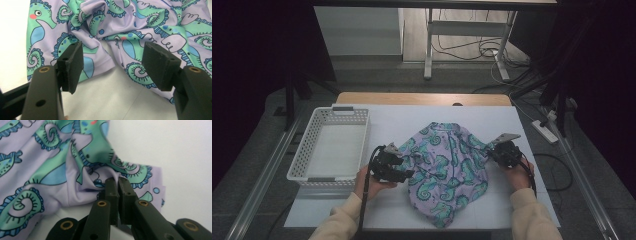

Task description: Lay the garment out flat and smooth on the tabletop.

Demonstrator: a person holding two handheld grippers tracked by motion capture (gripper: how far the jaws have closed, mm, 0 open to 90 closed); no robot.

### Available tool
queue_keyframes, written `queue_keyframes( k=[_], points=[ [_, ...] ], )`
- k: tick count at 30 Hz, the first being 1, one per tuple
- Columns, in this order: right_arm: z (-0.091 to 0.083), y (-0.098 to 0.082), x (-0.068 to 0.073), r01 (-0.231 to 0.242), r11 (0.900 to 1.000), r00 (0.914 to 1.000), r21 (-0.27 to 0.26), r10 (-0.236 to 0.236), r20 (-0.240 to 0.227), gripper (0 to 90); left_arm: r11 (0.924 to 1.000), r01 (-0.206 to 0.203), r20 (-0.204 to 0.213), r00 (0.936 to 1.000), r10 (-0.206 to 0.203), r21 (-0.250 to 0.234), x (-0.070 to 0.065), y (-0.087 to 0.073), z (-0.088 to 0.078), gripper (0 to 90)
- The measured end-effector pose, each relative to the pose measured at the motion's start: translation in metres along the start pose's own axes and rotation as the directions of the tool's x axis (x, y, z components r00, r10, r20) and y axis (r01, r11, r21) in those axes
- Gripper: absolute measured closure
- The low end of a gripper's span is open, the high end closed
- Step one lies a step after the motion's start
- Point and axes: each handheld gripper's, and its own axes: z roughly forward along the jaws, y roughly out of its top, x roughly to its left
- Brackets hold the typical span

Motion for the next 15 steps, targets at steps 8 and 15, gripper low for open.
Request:
queue_keyframes(
  k=[8, 15],
  points=[
    [-0.036, 0.005, -0.017, -0.084, 0.992, 0.9955, -0.094, 0.088, 0.037, 87.5, 1.0000, 0.000, -0.003, 1.0000, 0.000, -0.001, 0.000, -0.001, -0.001, 34.2],
    [-0.045, -0.001, -0.028, -0.123, 0.986, 0.9899, -0.110, 0.130, 0.058, 87.4, 1.0000, -0.003, -0.001, 1.0000, 0.004, 0.004, 0.000, 0.000, 0.000, 34.2]
  ],
)
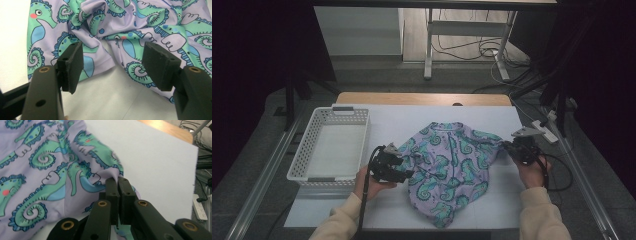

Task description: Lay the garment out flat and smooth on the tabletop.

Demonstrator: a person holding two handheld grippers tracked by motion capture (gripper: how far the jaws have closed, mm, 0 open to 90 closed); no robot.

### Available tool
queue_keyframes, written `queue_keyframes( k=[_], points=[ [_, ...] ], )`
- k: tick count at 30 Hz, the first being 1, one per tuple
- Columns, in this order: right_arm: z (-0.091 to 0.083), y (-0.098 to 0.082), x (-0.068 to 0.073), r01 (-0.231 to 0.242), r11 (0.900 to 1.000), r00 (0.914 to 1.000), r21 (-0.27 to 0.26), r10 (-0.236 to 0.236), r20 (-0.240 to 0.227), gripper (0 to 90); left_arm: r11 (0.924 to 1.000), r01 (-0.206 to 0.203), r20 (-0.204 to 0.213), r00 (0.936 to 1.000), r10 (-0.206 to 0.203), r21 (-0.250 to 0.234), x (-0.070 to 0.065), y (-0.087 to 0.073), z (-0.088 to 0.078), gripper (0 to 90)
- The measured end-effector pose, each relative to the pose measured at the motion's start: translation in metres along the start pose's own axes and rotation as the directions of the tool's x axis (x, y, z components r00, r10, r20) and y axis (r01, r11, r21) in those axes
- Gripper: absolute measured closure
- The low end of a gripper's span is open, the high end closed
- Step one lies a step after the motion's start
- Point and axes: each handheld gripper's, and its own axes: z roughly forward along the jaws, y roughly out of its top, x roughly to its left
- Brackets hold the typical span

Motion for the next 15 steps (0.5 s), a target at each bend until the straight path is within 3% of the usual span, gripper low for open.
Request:
queue_keyframes(
  k=[6, 10, 12, 15],
  points=[
    [0.004, 0.003, -0.014, -0.041, 0.999, 0.9990, -0.006, 0.041, 0.014, 86.8, 1.0000, 0.006, -0.003, 1.0000, -0.006, -0.007, 0.000, -0.001, -0.002, 34.2],
    [0.016, -0.002, -0.024, -0.089, 0.996, 0.9936, 0.003, 0.088, 0.071, 80.2, 1.0000, 0.004, -0.005, 1.0000, -0.004, -0.002, 0.000, -0.002, -0.002, 34.2],
    [0.018, -0.004, -0.027, -0.109, 0.994, 0.9899, 0.004, 0.108, 0.092, 72.6, 1.0000, 0.006, -0.006, 1.0000, -0.006, -0.001, 0.001, -0.002, -0.002, 34.1],
    [0.015, -0.004, -0.025, -0.110, 0.994, 0.9896, -0.018, 0.111, 0.090, 68.7, 1.0000, 0.008, -0.007, 0.9999, -0.008, 0.000, 0.001, -0.003, -0.002, 34.1]
  ],
)
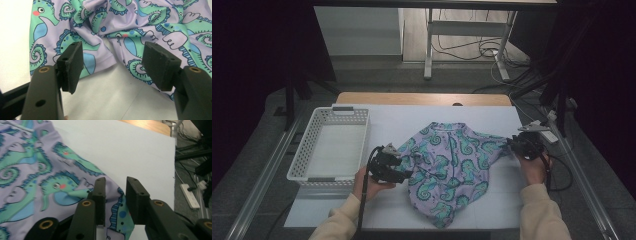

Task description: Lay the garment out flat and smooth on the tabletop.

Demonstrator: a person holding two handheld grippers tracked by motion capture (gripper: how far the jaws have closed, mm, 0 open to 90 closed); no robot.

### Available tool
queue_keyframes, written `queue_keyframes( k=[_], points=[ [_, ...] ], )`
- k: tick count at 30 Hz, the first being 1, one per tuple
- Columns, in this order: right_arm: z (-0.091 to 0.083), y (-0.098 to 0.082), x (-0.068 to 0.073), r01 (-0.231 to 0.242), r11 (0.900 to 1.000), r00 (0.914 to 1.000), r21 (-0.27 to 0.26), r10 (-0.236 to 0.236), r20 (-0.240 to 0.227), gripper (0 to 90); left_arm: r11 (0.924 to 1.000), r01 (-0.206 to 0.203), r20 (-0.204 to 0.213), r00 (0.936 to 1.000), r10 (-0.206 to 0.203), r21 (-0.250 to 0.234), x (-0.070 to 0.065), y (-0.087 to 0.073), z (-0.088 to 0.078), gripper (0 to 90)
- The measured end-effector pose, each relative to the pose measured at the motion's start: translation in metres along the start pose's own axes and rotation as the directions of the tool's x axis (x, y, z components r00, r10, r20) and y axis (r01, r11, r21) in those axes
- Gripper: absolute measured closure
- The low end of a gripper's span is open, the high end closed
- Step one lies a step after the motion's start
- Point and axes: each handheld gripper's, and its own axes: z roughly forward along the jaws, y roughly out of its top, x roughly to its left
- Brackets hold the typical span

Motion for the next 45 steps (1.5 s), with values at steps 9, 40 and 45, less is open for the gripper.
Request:
queue_keyframes(
  k=[9, 40, 45],
  points=[
    [-0.018, 0.005, 0.021, 0.037, 0.998, 0.9947, -0.060, -0.043, -0.094, 60.1, 1.0000, -0.005, 0.000, 1.0000, 0.005, -0.001, -0.001, 0.001, 0.001, 33.9],
    [-0.003, -0.023, 0.032, 0.048, 0.996, 0.9896, 0.078, -0.037, -0.139, 57.0, 0.9998, -0.018, 0.003, 0.9998, 0.018, 0.007, -0.004, 0.004, 0.005, 33.7],
    [0.016, -0.023, 0.024, 0.028, 0.995, 0.9951, 0.091, -0.019, -0.097, 55.5, 0.9998, -0.016, 0.001, 0.9999, 0.016, 0.011, -0.003, 0.004, 0.005, 33.7]
  ],
)
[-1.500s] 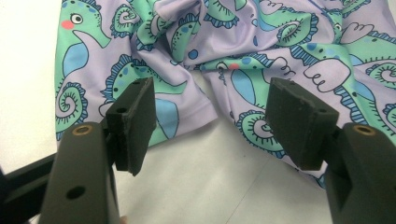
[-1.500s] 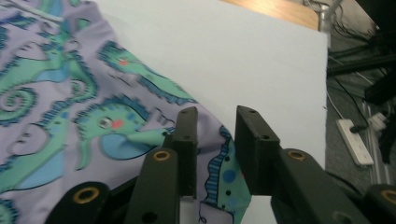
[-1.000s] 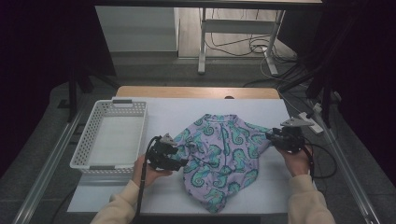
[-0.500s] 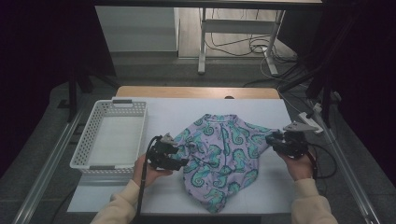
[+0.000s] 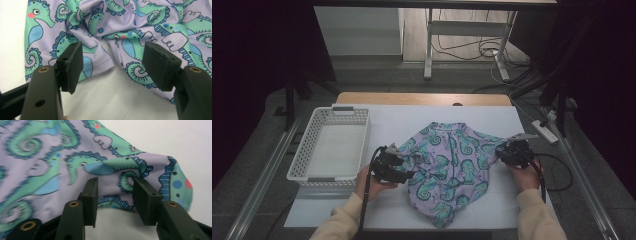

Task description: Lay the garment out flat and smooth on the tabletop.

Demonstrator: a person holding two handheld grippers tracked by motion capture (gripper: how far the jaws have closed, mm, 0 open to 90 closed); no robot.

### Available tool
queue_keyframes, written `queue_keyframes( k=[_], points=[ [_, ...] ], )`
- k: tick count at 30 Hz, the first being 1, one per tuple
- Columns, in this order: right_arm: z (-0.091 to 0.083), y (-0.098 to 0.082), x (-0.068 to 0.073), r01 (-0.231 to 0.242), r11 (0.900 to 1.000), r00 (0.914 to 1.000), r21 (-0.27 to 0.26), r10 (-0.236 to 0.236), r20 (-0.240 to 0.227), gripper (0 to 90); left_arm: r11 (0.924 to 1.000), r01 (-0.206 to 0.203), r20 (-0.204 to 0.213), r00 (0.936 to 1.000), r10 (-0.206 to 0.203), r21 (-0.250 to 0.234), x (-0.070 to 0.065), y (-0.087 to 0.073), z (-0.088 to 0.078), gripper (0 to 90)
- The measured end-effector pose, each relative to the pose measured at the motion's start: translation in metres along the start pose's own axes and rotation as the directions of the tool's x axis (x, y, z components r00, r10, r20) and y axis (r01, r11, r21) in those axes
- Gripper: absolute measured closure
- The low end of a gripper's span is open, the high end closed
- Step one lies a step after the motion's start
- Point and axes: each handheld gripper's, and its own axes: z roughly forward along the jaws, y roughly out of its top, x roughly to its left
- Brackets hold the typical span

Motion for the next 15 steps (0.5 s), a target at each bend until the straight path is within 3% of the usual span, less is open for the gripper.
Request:
queue_keyframes(
  k=[2, 6, 8, 12, 15],
  points=[
    [0.008, 0.000, -0.002, -0.004, 1.000, 0.9998, 0.021, 0.003, 0.018, 54.1, 1.0000, 0.001, -0.001, 1.0000, -0.001, 0.000, 0.000, 0.000, 0.000, 33.6],
    [0.014, 0.000, -0.008, -0.031, 0.999, 0.9994, 0.010, 0.031, 0.014, 54.5, 1.0000, 0.001, -0.002, 1.0000, -0.001, 0.001, 0.000, -0.002, 0.000, 33.6],
    [0.015, 0.000, -0.009, -0.033, 0.999, 0.9994, 0.010, 0.033, 0.012, 60.0, 1.0000, 0.001, -0.002, 1.0000, -0.001, 0.000, 0.001, -0.002, -0.001, 33.5],
    [0.014, -0.001, -0.013, -0.047, 0.999, 0.9988, 0.014, 0.047, -0.015, 83.8, 1.0000, 0.003, -0.007, 1.0000, -0.003, -0.004, 0.000, -0.002, -0.003, 33.5],
    [0.011, -0.001, -0.011, -0.005, 0.999, 0.9999, 0.031, 0.006, -0.013, 88.1, 0.9999, 0.007, -0.008, 0.9999, -0.007, -0.009, 0.001, -0.002, -0.004, 33.4]
  ],
)
